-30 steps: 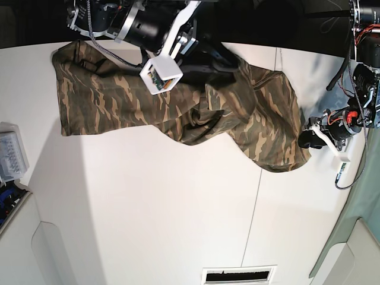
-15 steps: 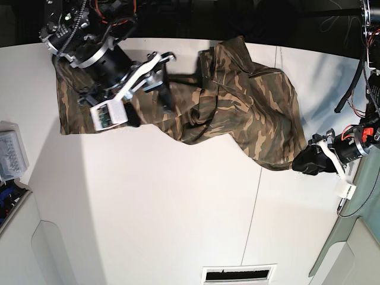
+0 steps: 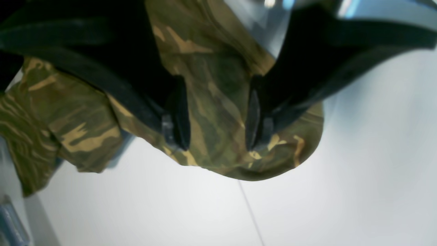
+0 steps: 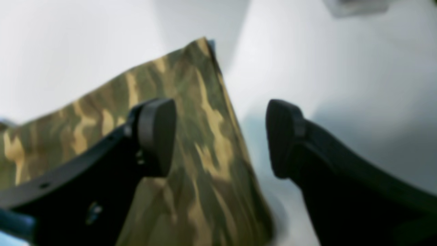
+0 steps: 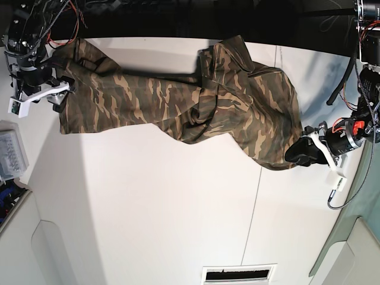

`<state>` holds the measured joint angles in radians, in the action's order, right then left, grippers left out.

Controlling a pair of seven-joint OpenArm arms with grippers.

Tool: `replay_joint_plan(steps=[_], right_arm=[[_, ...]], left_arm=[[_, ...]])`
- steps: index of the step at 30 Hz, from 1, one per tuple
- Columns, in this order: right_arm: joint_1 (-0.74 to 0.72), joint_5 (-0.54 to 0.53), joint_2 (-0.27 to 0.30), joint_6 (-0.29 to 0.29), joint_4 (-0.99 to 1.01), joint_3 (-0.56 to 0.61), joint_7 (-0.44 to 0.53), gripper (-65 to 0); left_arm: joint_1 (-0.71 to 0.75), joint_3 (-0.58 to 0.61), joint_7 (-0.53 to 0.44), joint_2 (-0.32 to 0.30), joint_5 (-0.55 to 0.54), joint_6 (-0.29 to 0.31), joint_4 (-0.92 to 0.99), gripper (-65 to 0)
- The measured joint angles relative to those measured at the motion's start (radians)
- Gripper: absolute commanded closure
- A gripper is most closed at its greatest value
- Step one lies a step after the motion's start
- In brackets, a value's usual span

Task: Layout the t-shirt on the table in an organized manner, then fold the t-shirt properly
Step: 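Hold the shirt ends with both grippers and stretch it lengthwise, then release the right gripper and lay the shirt flat on the table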

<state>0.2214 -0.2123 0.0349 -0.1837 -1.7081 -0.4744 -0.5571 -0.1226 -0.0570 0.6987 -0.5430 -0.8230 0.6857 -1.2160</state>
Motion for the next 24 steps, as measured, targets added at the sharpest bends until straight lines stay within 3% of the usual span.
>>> replay_joint_plan(steps=[3,9,11,14,15,19,24], right_arm=[[-0.072,-0.002,0.011,-0.041,0.149,0.001,0.022,-40.5],[-0.202,-0.001,0.032,-0.032,0.361,0.000,0.046,-39.9],[-0.224,-0.002,0.031,-0.033,0.381,0.000,0.046,-30.7],[-0.227,-0.012,0.028,-0.033,0.385,0.003,0.039,-4.3],[-0.230,-0.013,0.029,-0.035,0.386,0.003,0.035,0.0],[-0.253,-0.018,0.028,-0.127,0.386,0.002,0.021,0.0],[-0.275,-0.075,0.026,-0.182,0.312,0.003,0.013,0.0]], left_arm=[[0.000,0.000,-0.003,0.020,0.008,0.000,0.026,-30.1],[0.000,0.000,-0.046,0.048,0.080,-0.019,0.111,-30.1],[0.000,0.000,-0.050,0.050,0.090,-0.023,0.140,-30.1],[-0.001,0.000,-0.056,0.064,0.120,-0.023,0.169,-30.1],[-0.001,0.000,-0.057,0.068,0.120,-0.023,0.179,-30.1],[-0.003,0.005,-0.083,0.070,0.136,-0.061,0.209,-30.1],[-0.014,0.051,-0.106,0.069,0.172,-0.076,0.210,-30.1]])
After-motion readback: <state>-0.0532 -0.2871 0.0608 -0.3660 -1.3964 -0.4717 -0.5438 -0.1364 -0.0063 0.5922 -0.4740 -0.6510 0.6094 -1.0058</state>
